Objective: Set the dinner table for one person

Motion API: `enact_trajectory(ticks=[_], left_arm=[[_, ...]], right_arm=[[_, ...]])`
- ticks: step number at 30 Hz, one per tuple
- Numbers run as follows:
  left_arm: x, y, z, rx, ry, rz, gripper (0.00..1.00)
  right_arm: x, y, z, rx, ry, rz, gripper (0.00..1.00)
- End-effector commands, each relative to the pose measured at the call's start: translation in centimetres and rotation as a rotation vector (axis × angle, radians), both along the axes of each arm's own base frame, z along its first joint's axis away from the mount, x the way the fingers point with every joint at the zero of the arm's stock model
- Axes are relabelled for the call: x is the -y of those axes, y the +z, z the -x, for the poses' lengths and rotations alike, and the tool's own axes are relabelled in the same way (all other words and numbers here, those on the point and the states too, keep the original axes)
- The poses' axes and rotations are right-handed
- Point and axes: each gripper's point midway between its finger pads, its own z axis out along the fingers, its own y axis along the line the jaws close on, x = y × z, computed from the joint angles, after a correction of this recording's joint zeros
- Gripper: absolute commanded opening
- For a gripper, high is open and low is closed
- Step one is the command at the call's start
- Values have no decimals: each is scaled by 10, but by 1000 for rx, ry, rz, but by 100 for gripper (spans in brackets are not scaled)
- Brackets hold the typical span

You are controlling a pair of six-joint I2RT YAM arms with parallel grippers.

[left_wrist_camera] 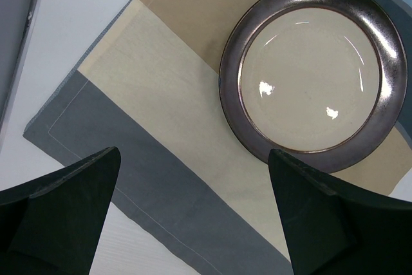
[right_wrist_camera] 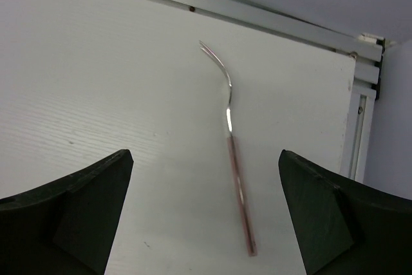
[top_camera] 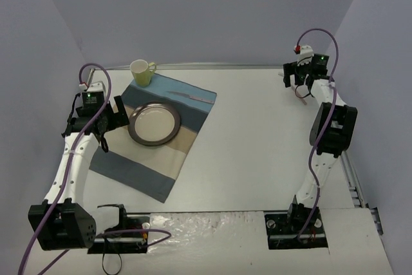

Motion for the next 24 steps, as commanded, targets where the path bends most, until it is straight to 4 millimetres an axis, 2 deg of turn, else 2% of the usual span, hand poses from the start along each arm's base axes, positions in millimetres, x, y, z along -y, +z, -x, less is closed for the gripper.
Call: enact_trajectory(ticks=[1,6,13,16,18,19,21,22,24], left_arm=[[-3,16,-7,62,0,-4,97],[-2,13,-8,50,-1,-3,97],[-4,7,-9,30,2,-7,97],[-3,7,-10,28,2,-7,97],[-4,7,-10,28,4,-8,97],[-4,7,-10,30,4,-8,97],[-3,8,-10,31,0,-5,97],[-2,8,-10,34,-1,-3,97],[-1,11,-10,42,-5,0,97]], right_arm=[[31,5,-22,65,-55,10,93],[50,-27,-24,25,-54,1,87],[50,-60,-23,-19,0,-38,72],[46,-73,-19,-47,23,-74,56],[42,-78,-15,-63,34,-97,40],[40,-79,-14,-66,42,-105,39],[32,-81,-7,-79,61,-130,17],[28,-80,-5,-84,73,-137,9],[22,-79,1,-91,82,-122,2]])
